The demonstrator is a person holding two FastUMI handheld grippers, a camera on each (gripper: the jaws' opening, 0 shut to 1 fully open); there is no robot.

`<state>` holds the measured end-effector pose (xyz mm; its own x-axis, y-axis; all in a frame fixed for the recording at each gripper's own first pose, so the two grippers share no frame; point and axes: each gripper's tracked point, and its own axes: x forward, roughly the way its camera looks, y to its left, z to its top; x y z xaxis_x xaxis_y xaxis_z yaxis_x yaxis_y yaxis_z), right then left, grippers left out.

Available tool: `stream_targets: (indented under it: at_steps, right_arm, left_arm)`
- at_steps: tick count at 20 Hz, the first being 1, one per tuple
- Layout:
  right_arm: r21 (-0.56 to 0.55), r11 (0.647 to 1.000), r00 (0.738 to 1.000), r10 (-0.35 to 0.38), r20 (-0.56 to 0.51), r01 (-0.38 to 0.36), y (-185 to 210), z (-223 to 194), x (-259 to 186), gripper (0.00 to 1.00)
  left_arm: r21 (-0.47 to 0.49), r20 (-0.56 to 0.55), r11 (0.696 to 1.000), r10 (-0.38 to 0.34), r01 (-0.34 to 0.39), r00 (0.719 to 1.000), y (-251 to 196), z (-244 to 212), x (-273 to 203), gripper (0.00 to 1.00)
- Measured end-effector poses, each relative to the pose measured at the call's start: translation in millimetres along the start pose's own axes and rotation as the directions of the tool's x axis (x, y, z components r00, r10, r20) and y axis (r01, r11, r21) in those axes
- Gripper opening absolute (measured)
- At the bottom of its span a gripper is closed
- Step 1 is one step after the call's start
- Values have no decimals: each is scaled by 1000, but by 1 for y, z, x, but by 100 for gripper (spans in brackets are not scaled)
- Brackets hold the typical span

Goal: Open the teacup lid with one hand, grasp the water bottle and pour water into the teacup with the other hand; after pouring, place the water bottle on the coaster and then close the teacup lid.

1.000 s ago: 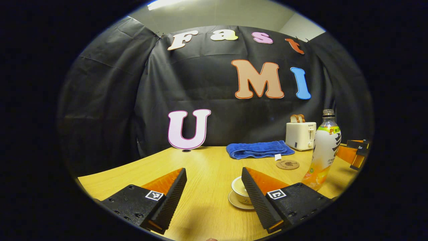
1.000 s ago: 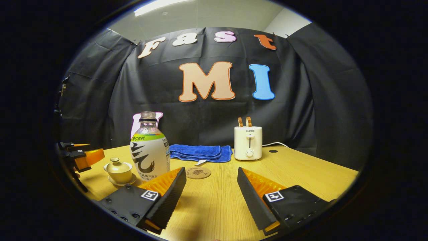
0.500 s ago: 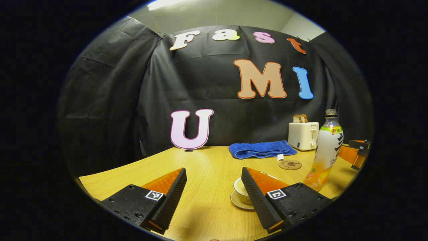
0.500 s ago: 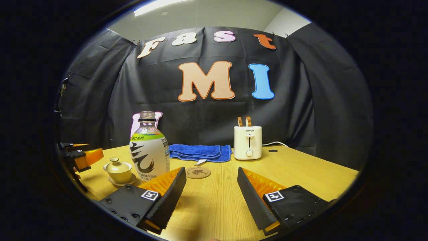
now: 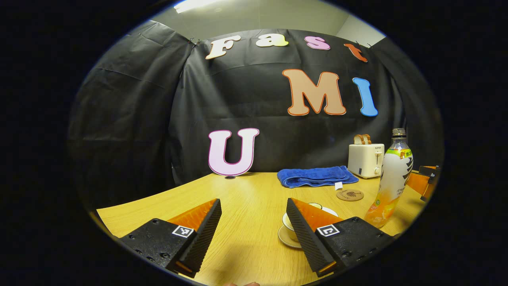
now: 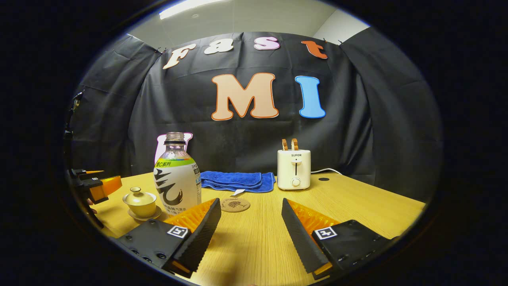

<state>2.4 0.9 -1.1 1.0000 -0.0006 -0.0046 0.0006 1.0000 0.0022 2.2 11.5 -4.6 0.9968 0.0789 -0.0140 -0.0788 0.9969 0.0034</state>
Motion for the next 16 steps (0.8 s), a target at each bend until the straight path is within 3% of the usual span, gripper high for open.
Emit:
stream_targets:
  at_steps: [3, 6, 10, 16]
  right_arm:
    - [0, 1000, 1000, 0, 1, 0, 0, 0, 0, 98]
    - [-1, 1000, 1000, 0, 0, 0, 0, 0, 0, 94]
    - [0, 1000, 1000, 0, 0, 0, 0, 0, 0, 98]
    - [1, 1000, 1000, 3, 0, -3, 1, 0, 0, 94]
  left_arm:
    - [6, -7, 1000, 4, -4, 1000, 1, -2, 1, 96]
    - [-5, 8, 999, -49, 49, 999, -10, 1, 2, 96]
    - [-10, 9, 999, -53, 53, 999, -11, 1, 2, 96]
    - [-26, -27, 988, -152, 151, 988, -49, -5, 3, 95]
